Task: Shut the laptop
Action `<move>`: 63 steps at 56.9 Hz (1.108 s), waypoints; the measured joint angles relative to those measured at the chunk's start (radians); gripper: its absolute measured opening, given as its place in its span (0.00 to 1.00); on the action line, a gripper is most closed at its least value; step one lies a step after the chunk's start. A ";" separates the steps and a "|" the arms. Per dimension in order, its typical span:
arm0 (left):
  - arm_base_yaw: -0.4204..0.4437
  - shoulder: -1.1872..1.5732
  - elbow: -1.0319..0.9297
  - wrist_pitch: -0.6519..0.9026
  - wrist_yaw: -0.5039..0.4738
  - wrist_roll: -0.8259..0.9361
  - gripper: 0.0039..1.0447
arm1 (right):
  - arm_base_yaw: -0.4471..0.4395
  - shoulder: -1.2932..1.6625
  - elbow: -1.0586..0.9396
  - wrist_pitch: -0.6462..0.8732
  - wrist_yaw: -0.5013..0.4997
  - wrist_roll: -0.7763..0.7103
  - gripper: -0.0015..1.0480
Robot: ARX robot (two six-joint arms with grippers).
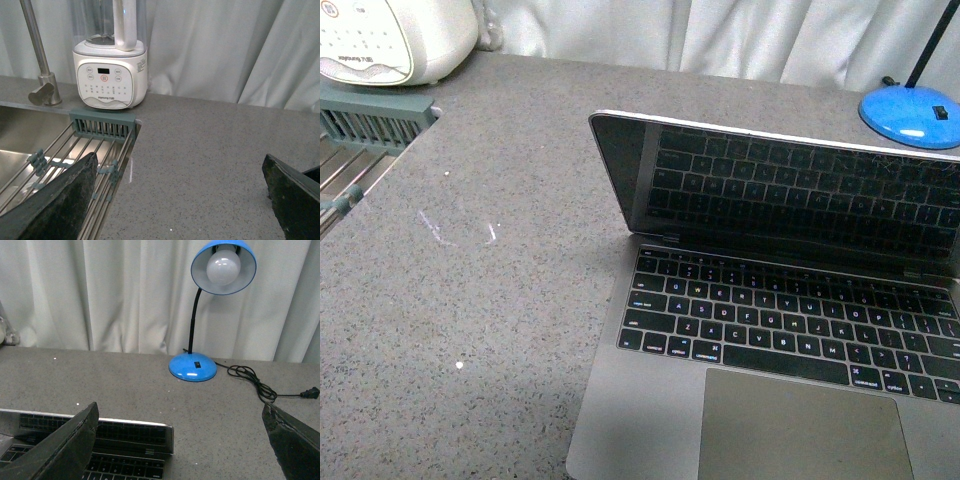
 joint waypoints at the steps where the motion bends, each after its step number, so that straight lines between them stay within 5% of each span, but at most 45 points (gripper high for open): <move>1: 0.000 0.000 0.000 0.000 0.000 0.000 0.94 | 0.000 0.000 0.000 0.000 0.000 0.000 0.91; 8: 0.000 0.000 0.000 0.000 0.000 0.001 0.84 | 0.000 0.000 0.000 0.000 0.000 0.002 0.84; 35: 0.000 0.000 0.000 0.000 0.000 0.001 0.05 | 0.000 0.000 0.000 0.000 0.000 0.002 0.04; 46: 0.000 0.003 0.000 0.005 0.009 -0.013 0.04 | 0.001 -0.001 0.000 0.003 0.006 0.008 0.01; 54: -0.038 -0.006 0.000 0.028 0.019 -0.426 0.04 | 0.075 -0.006 -0.002 0.137 0.100 0.361 0.01; 63: -0.079 0.002 0.000 0.031 -0.032 -0.496 0.04 | 0.052 -0.006 -0.002 0.119 0.100 0.459 0.01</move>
